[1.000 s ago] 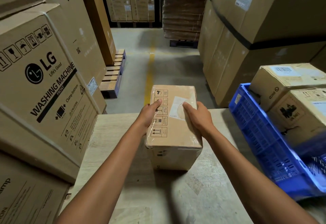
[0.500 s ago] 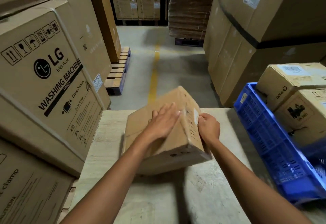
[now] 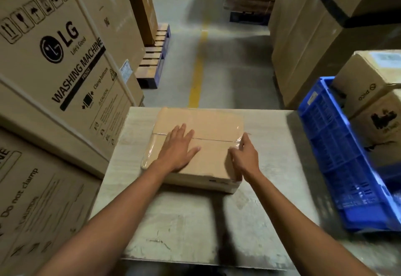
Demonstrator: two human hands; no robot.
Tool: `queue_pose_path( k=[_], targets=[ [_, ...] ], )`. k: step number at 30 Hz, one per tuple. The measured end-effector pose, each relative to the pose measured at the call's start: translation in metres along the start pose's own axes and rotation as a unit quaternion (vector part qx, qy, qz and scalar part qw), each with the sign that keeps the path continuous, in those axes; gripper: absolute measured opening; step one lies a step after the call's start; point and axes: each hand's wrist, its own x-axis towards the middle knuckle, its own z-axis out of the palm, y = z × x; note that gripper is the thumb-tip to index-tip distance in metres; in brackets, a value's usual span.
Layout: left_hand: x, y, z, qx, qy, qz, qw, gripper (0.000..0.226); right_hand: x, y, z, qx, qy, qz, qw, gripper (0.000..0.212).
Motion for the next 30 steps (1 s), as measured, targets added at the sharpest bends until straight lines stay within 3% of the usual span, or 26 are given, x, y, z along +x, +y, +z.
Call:
queue_pose_path(
  k=[4,8,11,18,30],
  targets=[
    [-0.023,-0.055,0.003,0.003,0.024,-0.066,0.998,0.089,-0.012,0.005,0.027,-0.06,-0.036,-0.088,0.994,0.076],
    [-0.037,-0.099,0.005,0.022,0.01,-0.043,0.999,0.099,-0.017,0.0,0.07,-0.255,-0.045,-0.179,0.949,0.062],
    [-0.033,-0.128,0.0,0.019,0.002,-0.023,1.0,0.099,-0.007,-0.012,0.094,-0.361,-0.032,-0.213,0.907,0.068],
    [-0.008,-0.195,-0.006,0.016,0.036,-0.031,0.999,0.085,0.04,-0.054,0.142,-0.395,-0.077,-0.249,0.881,0.071],
    [0.062,-0.266,-0.029,0.005,0.054,-0.023,0.998,0.086,0.111,-0.089,0.2,-0.417,-0.059,-0.232,0.877,0.068]
  ],
)
